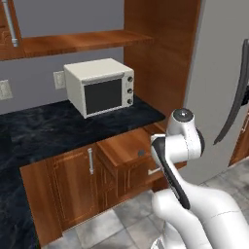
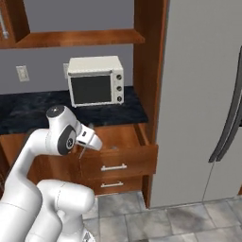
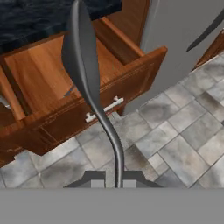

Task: Organize the utensils by type. Pick up the wooden spoons from the counter and place them in the open cabinet. Then pick up the metallic utensils from the counter and place them in the open drawer.

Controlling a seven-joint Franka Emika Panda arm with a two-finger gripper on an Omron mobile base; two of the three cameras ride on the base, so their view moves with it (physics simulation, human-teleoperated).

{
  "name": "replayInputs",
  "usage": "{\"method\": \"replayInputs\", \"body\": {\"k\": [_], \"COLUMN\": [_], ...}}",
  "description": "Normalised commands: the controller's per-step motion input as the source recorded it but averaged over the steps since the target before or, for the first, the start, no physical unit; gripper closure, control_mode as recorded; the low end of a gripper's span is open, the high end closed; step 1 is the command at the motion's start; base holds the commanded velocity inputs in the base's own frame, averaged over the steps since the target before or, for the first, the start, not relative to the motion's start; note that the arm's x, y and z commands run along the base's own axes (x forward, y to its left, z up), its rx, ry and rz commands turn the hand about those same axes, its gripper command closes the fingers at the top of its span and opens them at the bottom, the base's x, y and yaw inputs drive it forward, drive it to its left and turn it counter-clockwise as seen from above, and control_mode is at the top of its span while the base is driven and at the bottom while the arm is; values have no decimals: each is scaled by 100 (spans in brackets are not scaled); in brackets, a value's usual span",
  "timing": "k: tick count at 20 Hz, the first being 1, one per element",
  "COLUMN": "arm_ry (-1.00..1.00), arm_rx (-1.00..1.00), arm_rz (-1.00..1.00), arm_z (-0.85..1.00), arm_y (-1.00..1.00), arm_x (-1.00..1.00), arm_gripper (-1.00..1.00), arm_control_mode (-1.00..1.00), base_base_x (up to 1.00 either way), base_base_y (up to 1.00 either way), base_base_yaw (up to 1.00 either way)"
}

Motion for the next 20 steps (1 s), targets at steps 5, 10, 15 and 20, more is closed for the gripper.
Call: {"method": "replayInputs", "body": {"k": [5, 10, 15, 20], "arm_ry": [0, 0, 0, 0], "arm_rx": [0, 0, 0, 0], "arm_rz": [0, 0, 0, 0], "arm_z": [0, 0, 0, 0], "arm_y": [0, 0, 0, 0], "arm_x": [0, 0, 0, 0], "arm_gripper": [100, 100, 100, 100], "arm_control_mode": [100, 100, 100, 100], "base_base_x": [34, 46, 41, 3], "base_base_y": [70, 36, 27, 17], "base_base_yaw": [-1, -3, 0, -1]}}
